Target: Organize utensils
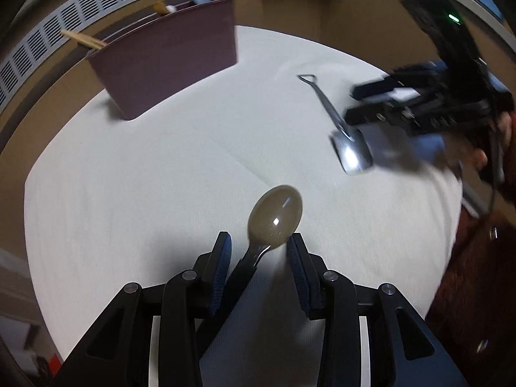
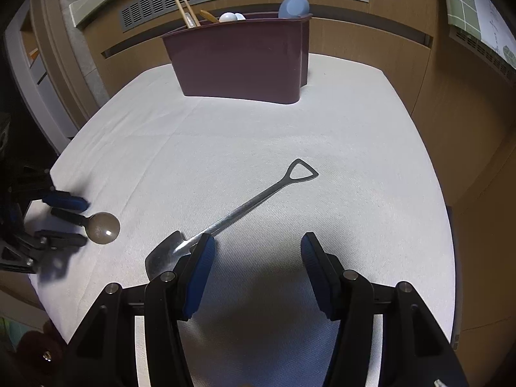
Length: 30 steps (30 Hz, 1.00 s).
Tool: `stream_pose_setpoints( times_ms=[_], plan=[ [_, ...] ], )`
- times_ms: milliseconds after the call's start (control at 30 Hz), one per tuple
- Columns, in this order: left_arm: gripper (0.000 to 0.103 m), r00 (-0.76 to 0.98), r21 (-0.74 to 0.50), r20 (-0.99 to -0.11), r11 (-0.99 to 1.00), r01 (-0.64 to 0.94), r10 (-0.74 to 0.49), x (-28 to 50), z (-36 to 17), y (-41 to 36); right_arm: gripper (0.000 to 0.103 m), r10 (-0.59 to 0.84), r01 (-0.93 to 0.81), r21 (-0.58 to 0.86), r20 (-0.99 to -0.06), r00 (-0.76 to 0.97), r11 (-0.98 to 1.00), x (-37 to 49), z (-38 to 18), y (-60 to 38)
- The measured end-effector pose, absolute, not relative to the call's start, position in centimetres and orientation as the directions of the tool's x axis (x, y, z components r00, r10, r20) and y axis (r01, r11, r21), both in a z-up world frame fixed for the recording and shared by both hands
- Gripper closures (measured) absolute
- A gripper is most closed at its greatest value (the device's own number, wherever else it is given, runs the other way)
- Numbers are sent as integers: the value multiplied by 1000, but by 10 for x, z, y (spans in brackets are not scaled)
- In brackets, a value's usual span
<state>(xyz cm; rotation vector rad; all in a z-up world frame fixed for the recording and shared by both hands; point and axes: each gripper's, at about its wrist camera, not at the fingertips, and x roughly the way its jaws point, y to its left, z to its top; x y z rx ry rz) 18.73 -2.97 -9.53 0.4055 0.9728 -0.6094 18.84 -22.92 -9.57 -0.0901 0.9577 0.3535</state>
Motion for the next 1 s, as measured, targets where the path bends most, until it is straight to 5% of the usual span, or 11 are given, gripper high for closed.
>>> stream_pose_setpoints(
  times_ms=[267,400,533,1000],
  plan=[
    [62,541,11,-819,938,346,-190,227,-95,2,55,388,-200,333,-789,476,922,221,-95,-231],
    [62,525,-26,-823,938,346,-216,227,-94,9,62,253,-250,142,-829,498,958,241,-95,-192],
    [62,508,-27,-834,936,350,-214,229,-94,5,93,163,-381,-68,-825,542,922,244,-97,-150],
    [69,485,-34,-849,939,344,-208,237,-88,1,99,294,-406,13,-711,639,914,215,-52,-187]
  ],
)
